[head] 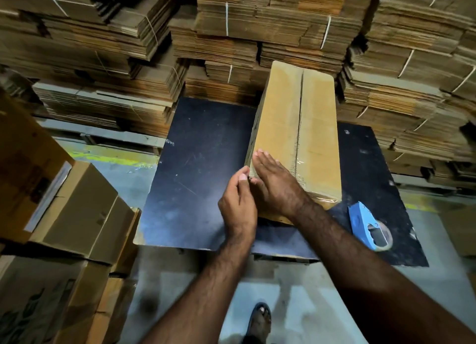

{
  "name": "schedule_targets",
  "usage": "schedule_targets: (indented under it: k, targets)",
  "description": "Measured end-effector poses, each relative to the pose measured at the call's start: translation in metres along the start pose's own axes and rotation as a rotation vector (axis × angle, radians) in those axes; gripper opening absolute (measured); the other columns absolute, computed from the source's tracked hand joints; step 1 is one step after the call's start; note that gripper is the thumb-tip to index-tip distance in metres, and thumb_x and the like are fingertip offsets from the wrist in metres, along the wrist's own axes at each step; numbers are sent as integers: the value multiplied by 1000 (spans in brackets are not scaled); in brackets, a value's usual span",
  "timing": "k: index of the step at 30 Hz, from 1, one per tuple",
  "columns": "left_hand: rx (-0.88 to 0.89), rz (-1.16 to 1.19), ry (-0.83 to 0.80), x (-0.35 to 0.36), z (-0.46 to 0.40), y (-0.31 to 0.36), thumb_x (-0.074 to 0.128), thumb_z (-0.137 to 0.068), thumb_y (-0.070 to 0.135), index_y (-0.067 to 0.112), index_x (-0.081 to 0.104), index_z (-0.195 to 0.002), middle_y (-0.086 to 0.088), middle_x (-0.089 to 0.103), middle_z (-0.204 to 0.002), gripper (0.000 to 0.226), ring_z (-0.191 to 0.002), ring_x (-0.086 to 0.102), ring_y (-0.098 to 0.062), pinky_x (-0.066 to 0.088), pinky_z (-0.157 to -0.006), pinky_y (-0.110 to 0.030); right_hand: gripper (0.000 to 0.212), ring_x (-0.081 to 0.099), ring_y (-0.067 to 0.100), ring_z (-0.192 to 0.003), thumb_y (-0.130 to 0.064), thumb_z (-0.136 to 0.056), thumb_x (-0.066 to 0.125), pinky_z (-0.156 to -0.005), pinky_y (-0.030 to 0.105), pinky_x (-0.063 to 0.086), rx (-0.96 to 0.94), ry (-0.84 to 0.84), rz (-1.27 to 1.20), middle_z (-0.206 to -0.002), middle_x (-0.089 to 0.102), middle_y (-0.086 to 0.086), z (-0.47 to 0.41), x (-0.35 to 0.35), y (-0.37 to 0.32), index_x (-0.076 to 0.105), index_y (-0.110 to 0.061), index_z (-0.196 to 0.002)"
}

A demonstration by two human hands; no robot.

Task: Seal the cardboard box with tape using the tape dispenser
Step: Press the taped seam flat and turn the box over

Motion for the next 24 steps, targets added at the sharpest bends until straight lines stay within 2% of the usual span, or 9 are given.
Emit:
schedule_targets:
  k: [2, 5, 7, 9, 11, 14, 18, 21, 24]
  targets:
    - [-93, 71, -143, 8, 6, -3, 39, -100, 46, 27, 56, -142, 15, 56, -141, 48, -129, 50, 2, 37, -108, -19, 59, 3, 19, -152, -33, -107, 31, -120, 29, 0, 22, -10, 2, -165, 4, 9, -3, -1, 0, 13, -8, -157]
    - [-200, 150, -303, 11, -6, -4, 30, -101, 59, 28, 41, -151, 12, 41, -155, 60, -144, 34, -2, 25, -120, -26, 59, 6, 19, -152, -32, -106, 37, -120, 28, 3, 1, -36, -96, -164, 10, 10, 2, -9, -3, 17, -7, -156]
    - [-60, 17, -427, 6, -20, 4, 25, -100, 62, 30, 32, -155, 15, 29, -161, 65, -147, 25, 2, 19, -122, -24, 56, 17, 20, -150, -34, -105, 35, -121, 29, 10, 8, 90, -123, -161, 24, 11, 15, -15, 3, 29, -5, -153]
    - [191, -180, -543, 3, -31, 12, 24, -104, 53, 32, 29, -156, 18, 19, -164, 57, -148, 18, 6, 17, -122, -22, 58, 28, 21, -147, -40, -104, 25, -120, 32, 17, 134, 266, -50, -156, 36, 10, 29, -15, 12, 40, -6, -149]
    - [392, -316, -645, 4, -39, 7, 30, -106, 45, 30, 32, -155, 16, 13, -166, 52, -150, 17, 2, 21, -124, -35, 63, 32, 22, -145, -44, -103, 16, -118, 34, 19, 236, 327, 28, -154, 39, 10, 36, -6, 14, 41, -7, -148]
    - [605, -482, -696, 6, -51, -13, 35, -107, 42, 31, 33, -155, 16, 4, -167, 49, -151, 17, -3, 32, -119, -52, 62, 41, 24, -140, -43, -105, 16, -114, 38, 30, 239, 383, 122, -149, 46, 12, 39, 9, 11, 47, -5, -144]
    - [685, -592, -697, 9, -61, -22, 35, -104, 49, 36, 32, -155, 12, -1, -168, 53, -152, 24, -15, 33, -116, -56, 55, 46, 26, -137, -36, -106, 25, -109, 41, 40, 151, 387, 229, -148, 48, 15, 36, 20, 23, 47, -3, -144]
    - [731, -646, -784, -2, -60, -21, 41, -105, 42, 42, 16, -157, 11, -7, -168, 58, -152, 23, -22, 35, -113, -59, 58, 42, 25, -140, -41, -105, 27, -111, 40, 37, 67, 372, 234, -150, 45, 14, 39, 16, 24, 45, -4, -145]
    - [745, -681, -759, -11, -58, -9, 40, -105, 44, 40, 14, -158, 11, -13, -168, 59, -139, 45, -27, 45, -104, -53, 59, 32, 22, -145, -44, -105, 27, -117, 39, 28, 112, 409, 137, -155, 37, 11, 46, 5, 30, 38, -7, -150]
Point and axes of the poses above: each hand's wrist, its own z-axis away from the middle knuckle, its own x-axis out of the palm, y = z × x, the point moved 4 cm from there along -z, towards the middle knuckle
